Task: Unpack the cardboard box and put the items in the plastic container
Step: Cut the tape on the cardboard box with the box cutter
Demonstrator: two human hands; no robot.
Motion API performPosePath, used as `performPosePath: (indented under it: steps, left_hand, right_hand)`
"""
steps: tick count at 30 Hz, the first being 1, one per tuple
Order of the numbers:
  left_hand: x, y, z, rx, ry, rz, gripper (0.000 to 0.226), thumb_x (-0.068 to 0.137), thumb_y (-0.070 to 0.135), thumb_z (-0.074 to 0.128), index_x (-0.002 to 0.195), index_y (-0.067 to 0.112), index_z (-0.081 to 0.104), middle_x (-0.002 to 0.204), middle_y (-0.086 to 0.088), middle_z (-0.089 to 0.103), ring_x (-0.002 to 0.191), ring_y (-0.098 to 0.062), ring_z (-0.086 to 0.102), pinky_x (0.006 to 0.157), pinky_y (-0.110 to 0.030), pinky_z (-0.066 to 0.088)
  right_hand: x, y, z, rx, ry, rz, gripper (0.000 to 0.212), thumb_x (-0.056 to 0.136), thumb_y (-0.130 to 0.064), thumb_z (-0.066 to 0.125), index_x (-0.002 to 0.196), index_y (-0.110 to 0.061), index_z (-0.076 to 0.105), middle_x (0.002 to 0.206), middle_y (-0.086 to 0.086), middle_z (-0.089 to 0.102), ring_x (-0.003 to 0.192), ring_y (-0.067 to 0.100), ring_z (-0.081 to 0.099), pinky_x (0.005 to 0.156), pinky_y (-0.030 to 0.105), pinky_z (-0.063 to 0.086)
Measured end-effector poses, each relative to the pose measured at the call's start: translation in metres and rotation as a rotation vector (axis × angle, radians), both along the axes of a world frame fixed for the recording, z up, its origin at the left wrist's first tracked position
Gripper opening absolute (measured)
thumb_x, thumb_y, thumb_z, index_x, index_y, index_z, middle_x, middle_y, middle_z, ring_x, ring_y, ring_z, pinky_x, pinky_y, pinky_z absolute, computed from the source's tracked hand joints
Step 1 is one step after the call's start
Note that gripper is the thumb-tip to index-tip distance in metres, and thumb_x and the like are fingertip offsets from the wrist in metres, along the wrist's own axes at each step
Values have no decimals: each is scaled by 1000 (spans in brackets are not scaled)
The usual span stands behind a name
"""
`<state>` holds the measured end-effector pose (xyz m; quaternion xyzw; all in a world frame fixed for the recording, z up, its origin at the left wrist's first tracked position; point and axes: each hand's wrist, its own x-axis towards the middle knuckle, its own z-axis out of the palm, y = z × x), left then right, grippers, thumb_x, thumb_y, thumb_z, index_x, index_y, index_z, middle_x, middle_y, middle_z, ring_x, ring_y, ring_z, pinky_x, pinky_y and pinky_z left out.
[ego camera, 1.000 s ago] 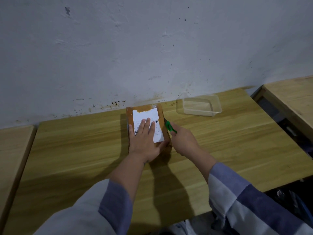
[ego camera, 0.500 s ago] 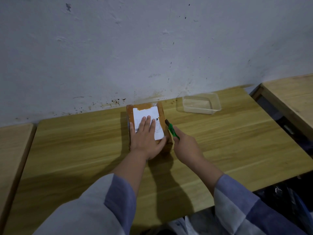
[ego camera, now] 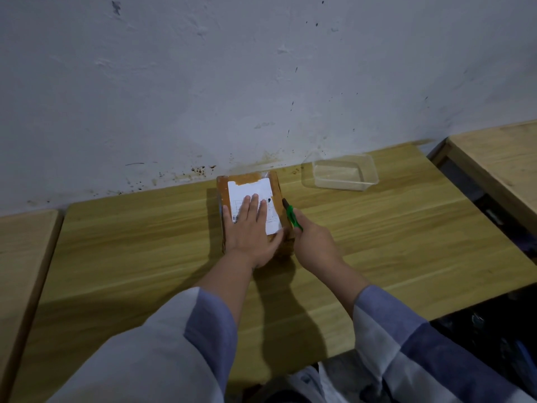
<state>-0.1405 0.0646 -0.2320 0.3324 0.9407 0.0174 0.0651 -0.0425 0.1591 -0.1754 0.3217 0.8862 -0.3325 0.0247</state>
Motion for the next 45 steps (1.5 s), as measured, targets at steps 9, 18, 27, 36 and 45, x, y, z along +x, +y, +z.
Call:
performPosePath:
  steps: [9, 18, 27, 36, 45]
  left_hand:
    - [2, 1, 0, -22, -20, 15, 75, 93, 63, 10, 154, 21, -3, 161, 0, -14, 147, -17, -17, 114, -58, -12]
    - [1, -1, 1, -1, -31, 37, 74, 93, 63, 11, 154, 21, -1, 161, 0, -12, 147, -16, -15, 115, -56, -11]
    - [-2, -8, 7, 136, -142, -7, 70, 95, 63, 15, 154, 26, 11, 162, 6, -3, 147, -11, -11, 114, -51, -14]
    - [-13, -66, 14, 72, -53, -173, 80, 88, 73, 16, 153, 27, 8, 161, 7, -5, 147, -10, -12, 118, -52, -8]
    - [-4, -50, 3, -16, 51, -179, 83, 91, 66, 30, 153, 21, -1, 161, -2, -10, 147, -17, -16, 117, -53, -8]
  right_hand:
    - [14, -9, -10, 3, -42, 12, 51, 99, -18, 33, 148, -28, 23, 117, 18, 62, 100, 32, 60, 75, 32, 44]
    - [26, -12, -8, 78, -84, 41, 52, 100, -19, 33, 148, -30, 20, 109, 17, 66, 96, 32, 62, 71, 33, 44]
    - [51, -13, -7, -21, 199, -117, 51, 98, -34, 37, 146, -38, 22, 115, 8, 66, 97, 28, 63, 80, 39, 52]
    - [10, -18, -30, -109, 207, -236, 64, 96, -33, 48, 149, -36, 12, 125, 10, 60, 106, 29, 60, 75, 35, 48]
    - [-20, 19, -35, -102, 186, -224, 65, 96, -25, 51, 150, -32, 16, 126, 14, 58, 108, 31, 59, 73, 31, 44]
